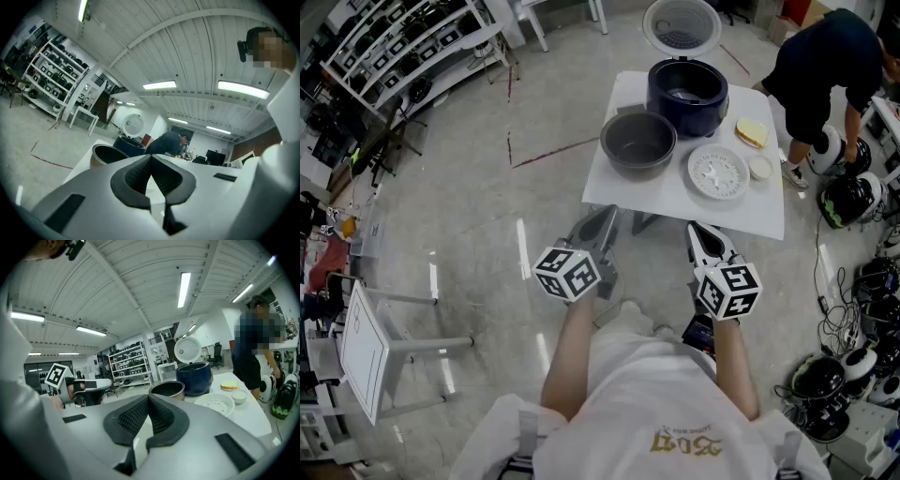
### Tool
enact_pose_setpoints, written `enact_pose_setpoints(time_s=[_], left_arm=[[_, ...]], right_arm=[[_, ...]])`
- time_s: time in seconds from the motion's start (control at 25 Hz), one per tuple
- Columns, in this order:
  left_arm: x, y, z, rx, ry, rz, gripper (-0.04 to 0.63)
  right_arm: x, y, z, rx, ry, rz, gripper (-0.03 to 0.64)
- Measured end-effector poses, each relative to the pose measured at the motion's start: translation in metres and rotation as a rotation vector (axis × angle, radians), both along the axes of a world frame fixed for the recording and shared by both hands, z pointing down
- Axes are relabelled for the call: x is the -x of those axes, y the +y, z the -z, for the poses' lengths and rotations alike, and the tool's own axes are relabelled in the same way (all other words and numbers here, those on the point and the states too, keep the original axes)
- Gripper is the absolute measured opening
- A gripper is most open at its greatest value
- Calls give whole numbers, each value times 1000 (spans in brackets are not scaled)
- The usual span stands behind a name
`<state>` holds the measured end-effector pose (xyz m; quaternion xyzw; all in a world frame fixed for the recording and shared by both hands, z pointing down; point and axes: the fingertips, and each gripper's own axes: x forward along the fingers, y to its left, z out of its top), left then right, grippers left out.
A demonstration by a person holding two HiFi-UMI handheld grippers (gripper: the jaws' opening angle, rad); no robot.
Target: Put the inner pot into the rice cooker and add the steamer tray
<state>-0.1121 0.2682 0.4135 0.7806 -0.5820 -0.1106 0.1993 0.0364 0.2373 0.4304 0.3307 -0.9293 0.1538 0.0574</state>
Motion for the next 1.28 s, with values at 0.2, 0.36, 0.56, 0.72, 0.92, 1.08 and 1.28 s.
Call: enact_pose_setpoints(time_s=[0.2, 0.36, 0.56, 0.72, 0.92, 1.08, 1.28], left_arm=[[4, -2, -4, 46, -52, 22, 17], [5, -6, -6, 64, -57, 39, 15], [10, -8, -17, 98, 86, 54, 264], [11, -8, -25, 135, 27, 77, 253], [16, -10, -31, 146, 33, 87, 239], [23, -26, -35, 145, 32, 103, 238], [49, -62, -50, 166, 13, 144, 236]], right_arm=[[0, 4, -1, 1, 2, 5, 11], [0, 4, 1, 2, -14, 21, 11], [-11, -4, 2, 11, -62, -40, 51], [-17, -10, -1, 53, -86, -41, 186], [-21, -13, -9, 84, -81, -43, 187], [-19, -32, -21, 99, -55, -41, 189], [-6, -69, -42, 138, -27, -41, 193]])
